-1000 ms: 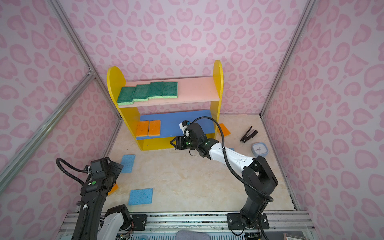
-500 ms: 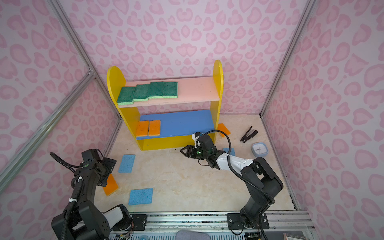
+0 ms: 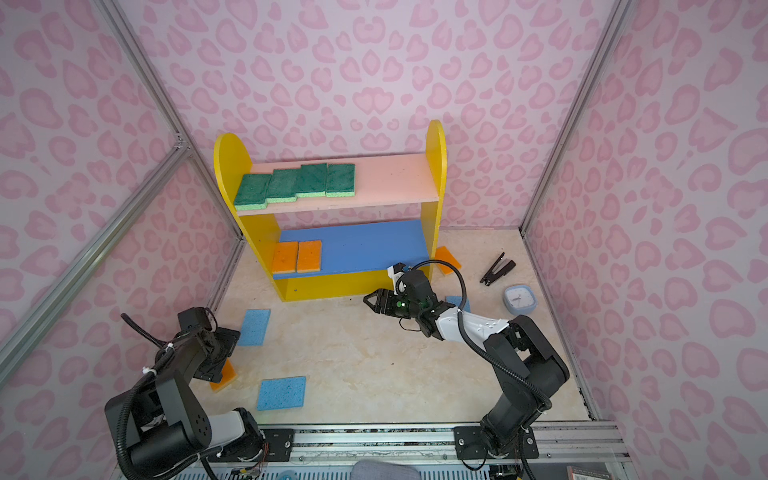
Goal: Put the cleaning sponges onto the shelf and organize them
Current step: 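Withdraw the right gripper from the shelf while the left gripper reaches for an orange sponge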
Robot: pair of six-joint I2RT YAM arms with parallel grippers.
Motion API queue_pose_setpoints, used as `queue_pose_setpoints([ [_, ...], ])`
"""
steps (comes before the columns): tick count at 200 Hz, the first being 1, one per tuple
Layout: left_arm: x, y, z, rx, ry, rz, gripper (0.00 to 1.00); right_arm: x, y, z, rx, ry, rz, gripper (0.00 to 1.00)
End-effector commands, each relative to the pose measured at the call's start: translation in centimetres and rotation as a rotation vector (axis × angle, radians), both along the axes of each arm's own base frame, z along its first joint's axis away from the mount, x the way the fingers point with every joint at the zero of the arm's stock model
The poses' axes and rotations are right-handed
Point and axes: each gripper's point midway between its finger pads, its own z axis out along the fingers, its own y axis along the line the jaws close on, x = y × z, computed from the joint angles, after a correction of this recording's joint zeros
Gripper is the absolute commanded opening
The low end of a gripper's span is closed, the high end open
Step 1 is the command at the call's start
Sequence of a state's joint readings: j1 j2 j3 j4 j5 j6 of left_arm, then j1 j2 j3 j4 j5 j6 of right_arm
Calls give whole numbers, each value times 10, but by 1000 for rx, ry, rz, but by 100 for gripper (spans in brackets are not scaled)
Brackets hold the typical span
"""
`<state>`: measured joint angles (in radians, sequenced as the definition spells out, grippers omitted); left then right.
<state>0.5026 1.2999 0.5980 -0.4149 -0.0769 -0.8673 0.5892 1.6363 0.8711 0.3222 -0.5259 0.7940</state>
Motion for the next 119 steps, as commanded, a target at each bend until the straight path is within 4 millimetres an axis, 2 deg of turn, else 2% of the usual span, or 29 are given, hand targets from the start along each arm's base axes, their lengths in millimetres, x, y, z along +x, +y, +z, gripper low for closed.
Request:
queue_pose_setpoints([
  [1, 2, 1, -9, -2, -15, 16, 99, 1, 0, 3, 3, -19, 0, 65],
  [8, 2, 1, -10, -1, -15, 18, 99, 1, 0, 2, 3, -18, -2, 64],
  [24, -1, 2, -15, 3, -8, 23, 91, 1, -1, 2, 2, -17, -2, 64],
  [42, -6, 2, -18, 15, -1, 36, 69, 1, -1, 2, 2, -20, -3, 64],
  [57, -10, 2, -18, 26, -6, 47, 55, 1, -2, 2, -3, -20, -4, 63],
  [82, -12, 2, -13, 38, -12, 41, 38, 0, -4, 5, -8, -33, -8, 63],
  [87, -12, 2, -11, 39, -17, 37, 37, 0, -4, 6, -9, -35, -8, 63],
  [92, -12, 1, -10, 40, -21, 34, 31, 1, -4, 6, -9, -35, -10, 63],
  [119, -7, -1, 7, 47, -69, 7, 15, 0, -3, 3, -7, -26, -5, 63],
])
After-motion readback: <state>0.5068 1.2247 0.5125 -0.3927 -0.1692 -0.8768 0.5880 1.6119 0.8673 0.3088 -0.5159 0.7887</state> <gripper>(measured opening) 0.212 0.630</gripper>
